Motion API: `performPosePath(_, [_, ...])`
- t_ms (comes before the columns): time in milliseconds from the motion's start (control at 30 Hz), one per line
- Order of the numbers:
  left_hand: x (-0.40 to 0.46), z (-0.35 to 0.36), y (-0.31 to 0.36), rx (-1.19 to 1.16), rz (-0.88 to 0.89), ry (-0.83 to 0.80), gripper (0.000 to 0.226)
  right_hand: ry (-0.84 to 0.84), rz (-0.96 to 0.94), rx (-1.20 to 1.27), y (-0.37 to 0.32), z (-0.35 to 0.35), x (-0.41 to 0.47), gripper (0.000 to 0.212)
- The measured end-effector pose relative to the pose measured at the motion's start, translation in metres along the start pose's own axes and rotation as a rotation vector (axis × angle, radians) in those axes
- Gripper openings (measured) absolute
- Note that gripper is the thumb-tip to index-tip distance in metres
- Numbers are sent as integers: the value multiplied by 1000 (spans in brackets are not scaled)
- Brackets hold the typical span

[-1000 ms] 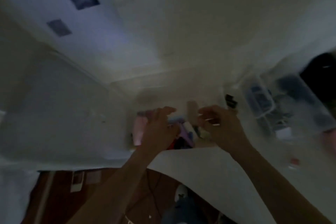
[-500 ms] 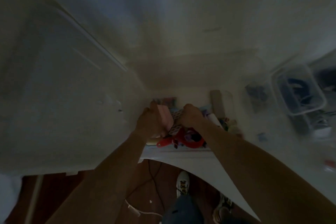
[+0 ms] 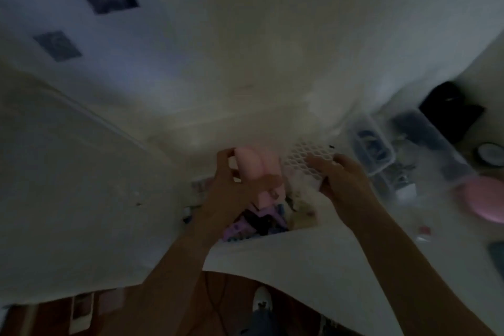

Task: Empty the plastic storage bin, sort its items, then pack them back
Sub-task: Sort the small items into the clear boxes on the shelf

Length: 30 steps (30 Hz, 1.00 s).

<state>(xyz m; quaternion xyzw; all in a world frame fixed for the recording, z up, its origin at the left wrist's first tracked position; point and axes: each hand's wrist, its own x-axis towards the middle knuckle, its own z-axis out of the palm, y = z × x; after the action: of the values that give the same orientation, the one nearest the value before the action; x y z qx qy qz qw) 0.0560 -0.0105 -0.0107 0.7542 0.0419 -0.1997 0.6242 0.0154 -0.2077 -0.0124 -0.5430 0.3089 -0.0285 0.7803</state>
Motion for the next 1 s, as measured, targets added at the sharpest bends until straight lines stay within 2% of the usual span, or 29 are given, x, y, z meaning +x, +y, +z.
performPosePath(67, [-19, 37, 11, 57, 30, -91, 85, 85, -32, 18, -14, -46, -25, 23])
performPosePath(200, [-55, 115, 5, 425, 155, -229, 107, 258, -20, 53, -20, -144, -80, 19])
performPosePath(300, [-85, 162, -18, 563, 172, -346, 114, 407, 72, 15, 8, -209, -108, 30])
performPosePath(367, [-102, 184, -43, 688, 143, -405, 112, 431, 185, -31, 43, -242, -113, 32])
performPosePath(500, [-107, 209, -102, 977, 53, -544, 102, 464, 407, -7, 120, -269, -101, 42])
performPosePath(633, [-82, 216, -153, 1179, 60, -525, 106, 455, 466, -22, 159, -263, -70, 43])
performPosePath(733, [-71, 219, -166, 1153, 29, -448, 115, 460, 447, -48, 172, -257, -45, 43])
performPosePath(833, [-67, 223, -161, 963, 10, -385, 121, 410, 403, -144, 185, -253, -23, 54])
performPosePath(900, [-66, 225, -161, 887, 68, -371, 118, 396, 376, -267, 179, -246, -17, 51])
performPosePath(1000, [-64, 228, -159, 815, 136, -291, 106, 457, 227, -443, 158, -242, -25, 47])
